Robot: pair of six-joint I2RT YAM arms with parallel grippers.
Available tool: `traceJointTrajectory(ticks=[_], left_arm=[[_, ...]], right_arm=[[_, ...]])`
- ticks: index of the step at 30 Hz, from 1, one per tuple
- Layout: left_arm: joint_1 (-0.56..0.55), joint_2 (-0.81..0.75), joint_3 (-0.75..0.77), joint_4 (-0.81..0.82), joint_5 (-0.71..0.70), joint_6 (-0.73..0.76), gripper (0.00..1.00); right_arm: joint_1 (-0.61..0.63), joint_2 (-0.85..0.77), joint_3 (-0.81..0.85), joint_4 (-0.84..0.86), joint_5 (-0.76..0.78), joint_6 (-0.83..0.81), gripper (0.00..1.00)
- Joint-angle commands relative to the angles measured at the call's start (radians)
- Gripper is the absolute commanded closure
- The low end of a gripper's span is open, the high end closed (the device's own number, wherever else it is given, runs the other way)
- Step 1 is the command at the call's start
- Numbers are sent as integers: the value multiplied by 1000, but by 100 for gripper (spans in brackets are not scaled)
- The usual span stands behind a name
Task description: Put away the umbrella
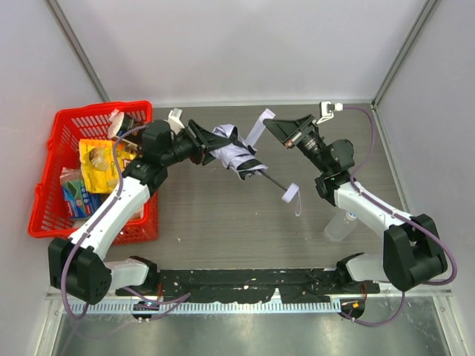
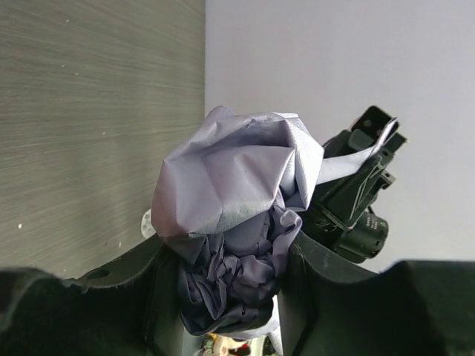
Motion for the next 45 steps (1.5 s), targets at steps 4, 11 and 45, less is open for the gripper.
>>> traceJointTrajectory(ticks=[4,11,45], left_arm=[[-43,73,77,-233,-80,172,100],[-58,217,68,-335,-204,229,100],[-130,659,116,-394,-353,256,100]], right_arm=[[59,-45,69,-30,-39,-208,99],[237,-74,178,-368,-9,-566,99],[752,316,285,-673,335,-1502,99]])
